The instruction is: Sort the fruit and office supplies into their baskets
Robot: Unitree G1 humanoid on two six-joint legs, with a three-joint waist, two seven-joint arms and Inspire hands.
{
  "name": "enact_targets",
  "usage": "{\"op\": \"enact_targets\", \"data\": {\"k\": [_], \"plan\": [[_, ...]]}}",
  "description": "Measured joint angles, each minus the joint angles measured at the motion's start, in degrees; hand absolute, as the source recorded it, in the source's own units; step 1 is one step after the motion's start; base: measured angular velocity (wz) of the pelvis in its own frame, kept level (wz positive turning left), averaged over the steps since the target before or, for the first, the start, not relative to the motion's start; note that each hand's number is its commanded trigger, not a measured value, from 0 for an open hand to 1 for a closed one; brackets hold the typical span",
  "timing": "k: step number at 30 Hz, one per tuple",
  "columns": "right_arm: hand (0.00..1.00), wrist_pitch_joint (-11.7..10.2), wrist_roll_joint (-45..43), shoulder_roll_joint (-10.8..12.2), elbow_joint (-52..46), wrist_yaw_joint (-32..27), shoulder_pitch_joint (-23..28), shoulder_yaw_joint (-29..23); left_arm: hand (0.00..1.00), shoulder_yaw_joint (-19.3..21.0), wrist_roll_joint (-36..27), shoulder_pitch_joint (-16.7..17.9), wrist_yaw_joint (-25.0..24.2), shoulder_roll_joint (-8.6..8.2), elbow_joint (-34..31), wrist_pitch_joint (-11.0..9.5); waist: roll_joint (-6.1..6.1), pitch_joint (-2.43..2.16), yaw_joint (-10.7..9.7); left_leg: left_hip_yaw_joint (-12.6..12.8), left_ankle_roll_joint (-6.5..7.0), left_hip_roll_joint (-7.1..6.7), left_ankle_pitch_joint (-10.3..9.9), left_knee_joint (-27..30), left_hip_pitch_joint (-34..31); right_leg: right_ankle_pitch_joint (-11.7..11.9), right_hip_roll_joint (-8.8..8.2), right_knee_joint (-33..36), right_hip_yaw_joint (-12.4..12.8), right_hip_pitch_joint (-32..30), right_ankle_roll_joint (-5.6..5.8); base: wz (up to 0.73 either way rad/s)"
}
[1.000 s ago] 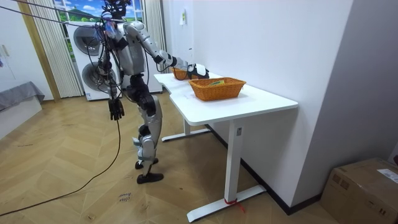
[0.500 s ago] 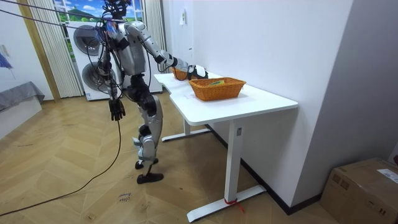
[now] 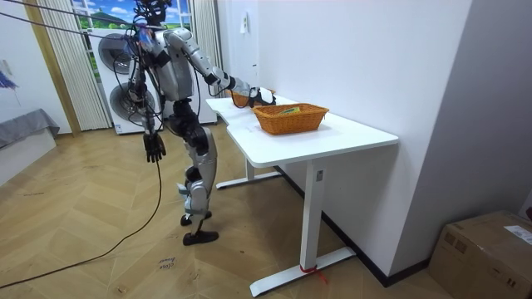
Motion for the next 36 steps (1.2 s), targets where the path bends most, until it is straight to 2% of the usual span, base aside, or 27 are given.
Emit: {"op": "enact_targets", "data": {"k": [4,10,15,21,24,36], "plan": [[0.0,0.0,0.75,0.0,0.0,-0.16,0.0,-0.01,0.0,-0.27,-0.01,0.07,-0.03,0.21,0.0,-0.01,-0.02,0.02,-0.15,0.0,0.0,-0.01,0.0,0.02,0.09,0.0,0.02,0.03,-0.02,0.52,0.0,0.0],[0.0,-0.23,7.93,0.13,0.0,-1.07,0.44,-0.03,0.0,-0.3,-0.07,1.87,0.29,0.68,-0.18,-0.94,0.17,0.2,-0.22,0.02,0.04,-0.04,-0.16,-0.01,1.47,-0.13,-0.05,-0.26,-0.19,1.64,0.08,0.0],[0.0,-2.19,10.45,0.61,0.0,-1.63,0.81,-0.09,0.0,-0.37,-0.44,2.51,0.13,0.67,-0.16,-1.24,0.72,0.28,-1.53,-0.01,0.03,-0.05,-0.2,0.66,0.8,-0.16,-0.21,-0.26,-1.58,1.7,0.09,0.07],[0.0,-4.9,11.9,0.62,0.01,-1.72,1.83,-0.11,0.0,-1.68,-0.51,2.54,-0.06,0.64,-0.07,-1.41,1.78,0.23,-2.29,-0.02,0.04,-0.06,-0.2,0.8,0.75,-0.17,-0.18,-0.24,-1.71,1.85,0.09,0.03],[0.0,-5.57,12.05,0.67,0.05,-1.75,1.84,-0.11,0.0,-2.67,-0.52,2.83,-0.03,0.65,-0.1,-1.4,2.12,0.18,-2.96,-0.02,0.03,-0.06,-0.2,0.8,0.73,-0.23,-0.19,-0.27,-2.02,1.9,0.13,0.04],[0.0,-7.5,13.83,0.99,2.29,-2.24,1.85,-0.12,0.0,-3.61,-0.5,3.11,-0.01,0.67,-0.1,-1.37,2.1,0.08,-2.96,-0.03,0.03,-0.08,-0.19,1.03,0.82,-0.25,-0.21,-0.24,-2.52,2.31,0.15,0.01]]}}
